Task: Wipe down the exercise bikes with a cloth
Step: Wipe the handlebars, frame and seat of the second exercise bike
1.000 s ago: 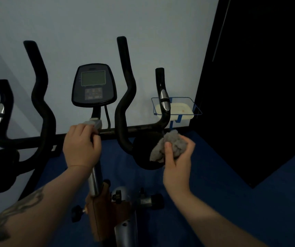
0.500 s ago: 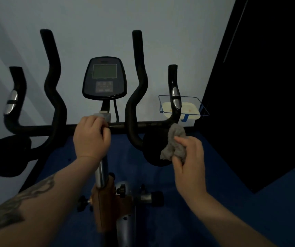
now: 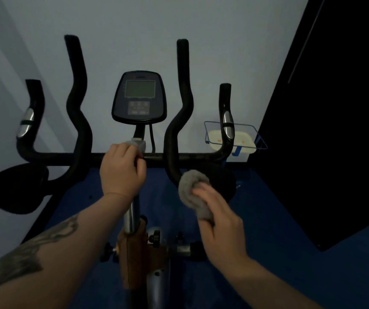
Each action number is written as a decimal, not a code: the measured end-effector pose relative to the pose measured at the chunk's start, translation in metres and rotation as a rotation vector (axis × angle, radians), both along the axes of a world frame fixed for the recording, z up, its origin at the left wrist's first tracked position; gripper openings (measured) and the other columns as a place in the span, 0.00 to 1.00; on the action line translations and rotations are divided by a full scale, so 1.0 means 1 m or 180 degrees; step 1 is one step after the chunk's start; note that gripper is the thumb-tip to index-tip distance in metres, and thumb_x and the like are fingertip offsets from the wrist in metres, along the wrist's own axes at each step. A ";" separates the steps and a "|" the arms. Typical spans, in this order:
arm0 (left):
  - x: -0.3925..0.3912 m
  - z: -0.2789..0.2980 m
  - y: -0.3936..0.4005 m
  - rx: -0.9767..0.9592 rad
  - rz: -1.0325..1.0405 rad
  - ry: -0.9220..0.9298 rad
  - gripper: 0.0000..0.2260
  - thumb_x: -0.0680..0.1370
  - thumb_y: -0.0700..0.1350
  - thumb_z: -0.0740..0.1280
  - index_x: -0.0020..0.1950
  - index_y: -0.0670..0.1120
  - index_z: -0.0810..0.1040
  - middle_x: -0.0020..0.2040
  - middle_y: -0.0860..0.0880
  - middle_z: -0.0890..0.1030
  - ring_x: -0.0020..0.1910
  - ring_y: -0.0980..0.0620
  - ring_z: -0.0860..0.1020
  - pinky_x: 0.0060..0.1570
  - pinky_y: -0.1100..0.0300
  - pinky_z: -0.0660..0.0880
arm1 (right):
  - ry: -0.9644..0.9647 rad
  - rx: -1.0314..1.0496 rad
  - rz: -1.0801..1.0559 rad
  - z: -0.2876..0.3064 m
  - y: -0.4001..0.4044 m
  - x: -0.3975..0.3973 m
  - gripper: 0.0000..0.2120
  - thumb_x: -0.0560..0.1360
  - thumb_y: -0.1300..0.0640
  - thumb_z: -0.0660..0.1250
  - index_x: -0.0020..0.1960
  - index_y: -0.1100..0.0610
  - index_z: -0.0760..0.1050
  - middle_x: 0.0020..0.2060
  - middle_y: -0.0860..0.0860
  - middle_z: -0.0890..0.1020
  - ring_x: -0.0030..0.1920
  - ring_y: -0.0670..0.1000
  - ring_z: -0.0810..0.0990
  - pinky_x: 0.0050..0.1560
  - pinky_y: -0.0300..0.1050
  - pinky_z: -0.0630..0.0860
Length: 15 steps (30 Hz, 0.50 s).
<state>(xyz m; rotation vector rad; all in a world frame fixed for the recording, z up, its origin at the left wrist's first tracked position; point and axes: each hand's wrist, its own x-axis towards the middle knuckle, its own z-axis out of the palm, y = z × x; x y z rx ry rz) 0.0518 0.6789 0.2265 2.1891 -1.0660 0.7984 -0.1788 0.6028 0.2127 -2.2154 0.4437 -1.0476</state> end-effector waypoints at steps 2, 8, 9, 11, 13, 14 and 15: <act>0.000 0.000 -0.001 0.0021 0.0008 0.0010 0.08 0.72 0.41 0.59 0.39 0.40 0.76 0.39 0.42 0.76 0.40 0.44 0.72 0.38 0.54 0.66 | 0.0083 -0.0024 0.0050 0.013 -0.013 0.014 0.23 0.72 0.64 0.64 0.65 0.51 0.73 0.61 0.41 0.74 0.61 0.41 0.72 0.58 0.37 0.72; 0.000 0.001 -0.001 0.0064 0.0010 0.0081 0.07 0.72 0.42 0.58 0.40 0.41 0.74 0.38 0.43 0.74 0.40 0.45 0.71 0.38 0.56 0.65 | 0.0477 0.0099 0.0109 0.046 -0.034 0.066 0.16 0.72 0.62 0.68 0.58 0.51 0.75 0.52 0.47 0.75 0.55 0.48 0.69 0.55 0.49 0.72; 0.000 0.001 -0.001 0.0059 0.0019 0.0095 0.07 0.72 0.42 0.58 0.40 0.41 0.73 0.38 0.44 0.74 0.39 0.46 0.70 0.38 0.58 0.63 | 0.0514 0.0079 0.0142 0.044 -0.034 0.065 0.16 0.71 0.62 0.68 0.57 0.51 0.76 0.52 0.47 0.74 0.55 0.48 0.69 0.54 0.49 0.72; 0.000 0.001 -0.001 0.0044 0.0065 0.0123 0.05 0.72 0.42 0.59 0.40 0.42 0.72 0.38 0.45 0.73 0.39 0.48 0.69 0.38 0.59 0.60 | 0.0593 -0.0072 0.0343 0.040 -0.033 0.058 0.16 0.70 0.60 0.69 0.57 0.50 0.77 0.52 0.44 0.73 0.55 0.47 0.68 0.53 0.47 0.72; 0.000 0.002 -0.002 0.0007 0.0129 0.0177 0.02 0.73 0.40 0.62 0.41 0.43 0.73 0.38 0.45 0.74 0.39 0.48 0.70 0.38 0.60 0.61 | 0.0786 -0.0259 0.0635 0.044 -0.037 0.053 0.14 0.71 0.53 0.68 0.56 0.49 0.77 0.53 0.42 0.72 0.55 0.45 0.67 0.53 0.43 0.71; 0.000 0.003 -0.003 0.0001 0.0173 0.0222 0.01 0.73 0.39 0.64 0.42 0.42 0.74 0.38 0.45 0.75 0.39 0.48 0.71 0.39 0.60 0.61 | 0.0982 -0.0357 0.0801 0.050 -0.042 0.053 0.14 0.71 0.48 0.68 0.57 0.47 0.77 0.52 0.41 0.71 0.55 0.44 0.67 0.53 0.42 0.70; -0.001 0.005 -0.005 0.0015 0.0242 0.0275 0.01 0.73 0.39 0.66 0.42 0.42 0.75 0.39 0.45 0.76 0.39 0.48 0.71 0.39 0.60 0.62 | 0.1244 -0.0433 0.0990 0.057 -0.050 0.056 0.14 0.72 0.45 0.67 0.57 0.47 0.77 0.52 0.41 0.71 0.55 0.43 0.67 0.53 0.41 0.70</act>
